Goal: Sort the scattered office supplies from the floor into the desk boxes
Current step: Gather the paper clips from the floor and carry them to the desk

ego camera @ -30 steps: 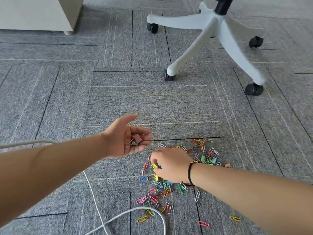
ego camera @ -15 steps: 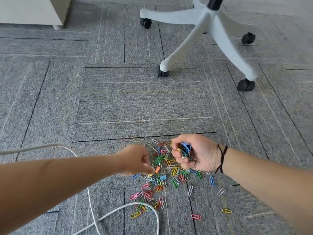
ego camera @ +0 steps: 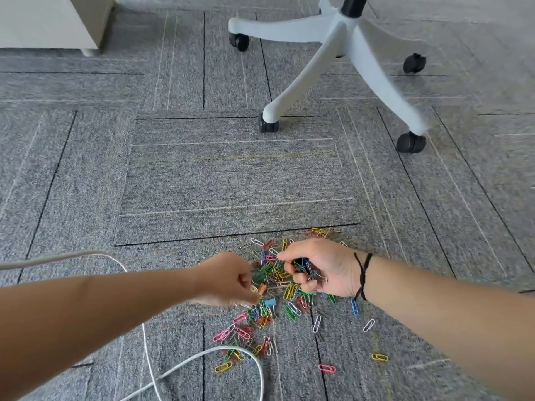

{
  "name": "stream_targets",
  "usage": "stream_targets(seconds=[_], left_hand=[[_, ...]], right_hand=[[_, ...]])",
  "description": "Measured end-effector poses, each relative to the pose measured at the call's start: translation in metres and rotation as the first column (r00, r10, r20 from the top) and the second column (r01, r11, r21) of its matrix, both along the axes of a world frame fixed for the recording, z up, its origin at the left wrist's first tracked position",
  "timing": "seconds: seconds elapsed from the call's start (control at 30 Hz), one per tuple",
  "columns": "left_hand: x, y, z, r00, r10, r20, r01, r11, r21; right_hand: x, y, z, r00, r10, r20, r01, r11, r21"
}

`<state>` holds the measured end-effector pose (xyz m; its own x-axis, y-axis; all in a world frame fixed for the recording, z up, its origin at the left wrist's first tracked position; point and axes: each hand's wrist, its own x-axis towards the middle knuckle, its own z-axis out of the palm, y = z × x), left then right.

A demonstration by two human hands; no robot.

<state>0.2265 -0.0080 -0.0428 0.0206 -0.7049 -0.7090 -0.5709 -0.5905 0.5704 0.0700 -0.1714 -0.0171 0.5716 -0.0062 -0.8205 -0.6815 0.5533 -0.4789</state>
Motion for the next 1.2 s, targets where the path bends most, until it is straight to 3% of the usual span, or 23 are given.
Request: stream_targets(seconds=[0.07,0.13,0.2,0.27,0.3,0.37,0.5,0.6,0.67,0.73,0.93,1.03,1.07,1.13,1.2], left_hand=[[0.014,-0.001,0.009,0.917,0.271,-0.294,-0.244,0.962,0.123],[0.027,-0.002,0.020,0.677,0.501,-0.540,-0.403,0.865,0.298],[0.037,-0.002,0.027,0.505,0.556,-0.660,-0.442,0.824,0.356],[0.041,-0.004,0.030,0.427,0.559,-0.711,-0.459,0.811,0.362],[0.041,-0.004,0.031,0.407,0.567,-0.716,-0.475,0.801,0.364],[0.042,-0.005,0.033,0.362,0.601,-0.712,-0.515,0.766,0.385],[0.044,-0.005,0.035,0.230,0.670,-0.706,-0.585,0.675,0.449],[0.048,-0.003,0.032,0.171,0.691,-0.702,-0.619,0.630,0.469],[0.050,-0.003,0.031,0.148,0.697,-0.702,-0.625,0.616,0.479],[0.051,-0.003,0.032,0.129,0.703,-0.699,-0.630,0.603,0.490],[0.050,-0.004,0.032,0.142,0.727,-0.672,-0.645,0.583,0.494],[0.047,-0.006,0.033,0.167,0.736,-0.656,-0.642,0.586,0.494],[0.046,-0.006,0.033,0.178,0.739,-0.649,-0.641,0.588,0.493],[0.043,-0.008,0.032,0.201,0.746,-0.635,-0.635,0.592,0.496],[0.039,-0.009,0.032,0.220,0.744,-0.631,-0.618,0.606,0.500]], right_hand=[[0.002,0.004,-0.002,0.998,0.057,0.001,-0.057,0.996,-0.070],[0.005,0.010,-0.003,0.992,0.125,-0.002,-0.123,0.974,-0.192],[0.008,0.017,-0.006,0.959,0.282,-0.033,-0.265,0.846,-0.462],[0.010,0.025,-0.012,0.866,0.482,-0.135,-0.415,0.540,-0.732],[0.010,0.029,-0.015,0.813,0.547,-0.201,-0.461,0.392,-0.796],[0.011,0.039,-0.015,0.734,0.599,-0.320,-0.517,0.189,-0.835],[0.013,0.056,-0.014,0.655,0.623,-0.428,-0.492,-0.078,-0.867],[0.016,0.061,-0.017,0.662,0.608,-0.438,-0.452,-0.141,-0.881],[0.017,0.060,-0.019,0.676,0.601,-0.427,-0.456,-0.115,-0.883],[0.017,0.056,-0.016,0.690,0.609,-0.390,-0.477,-0.021,-0.878],[0.013,0.034,-0.008,0.832,0.538,-0.137,-0.431,0.471,-0.769],[0.012,0.022,0.001,0.951,0.310,0.011,-0.278,0.866,-0.415],[0.011,0.018,0.003,0.974,0.221,0.055,-0.199,0.944,-0.263],[0.011,0.014,0.009,0.989,0.082,0.121,-0.076,0.996,-0.050],[0.010,0.012,0.012,0.986,0.001,0.168,-0.009,0.999,0.050]])
